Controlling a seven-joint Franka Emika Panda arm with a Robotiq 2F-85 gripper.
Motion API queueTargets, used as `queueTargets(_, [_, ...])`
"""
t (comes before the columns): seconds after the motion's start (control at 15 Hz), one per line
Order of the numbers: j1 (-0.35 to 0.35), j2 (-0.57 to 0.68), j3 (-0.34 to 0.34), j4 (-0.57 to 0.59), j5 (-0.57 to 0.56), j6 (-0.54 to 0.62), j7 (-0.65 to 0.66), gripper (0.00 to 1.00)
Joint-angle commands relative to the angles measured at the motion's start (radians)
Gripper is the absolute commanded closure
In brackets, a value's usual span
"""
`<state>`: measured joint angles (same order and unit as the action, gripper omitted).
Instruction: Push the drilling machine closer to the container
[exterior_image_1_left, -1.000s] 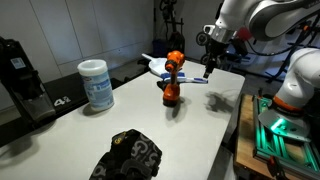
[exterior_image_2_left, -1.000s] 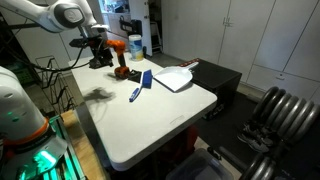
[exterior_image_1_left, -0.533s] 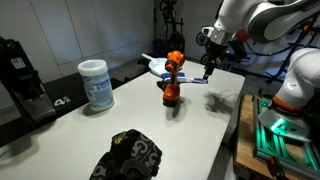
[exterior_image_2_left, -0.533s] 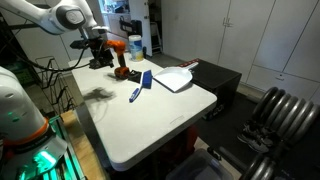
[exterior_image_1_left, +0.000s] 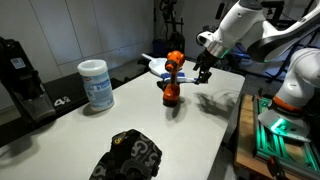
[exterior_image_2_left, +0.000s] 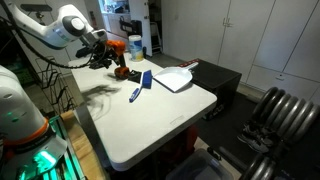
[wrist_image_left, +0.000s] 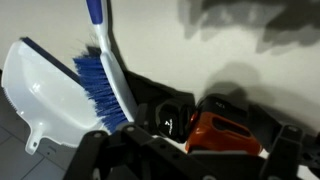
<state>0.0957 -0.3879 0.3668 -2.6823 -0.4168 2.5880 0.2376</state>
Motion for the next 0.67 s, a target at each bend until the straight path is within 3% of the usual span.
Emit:
queueTargets(0.0, [-0.065, 0.043, 0.057, -0.005, -0.163, 0.142, 0.081, 0.0])
queueTargets(0.13, [-0.101, 0.062, 0.081, 0.003, -0.227, 0.189, 0.129, 0.0])
queueTargets(0.2, [-0.058, 0.036, 0.05, -0.001, -0.162, 0.144, 0.079, 0.0])
queueTargets(0.47, [-0.084, 0.051, 0.067, 0.001, -0.197, 0.17, 0.1, 0.0])
queueTargets(0.6, [-0.131, 0.064, 0.082, -0.001, -0.243, 0.256, 0.178, 0.0])
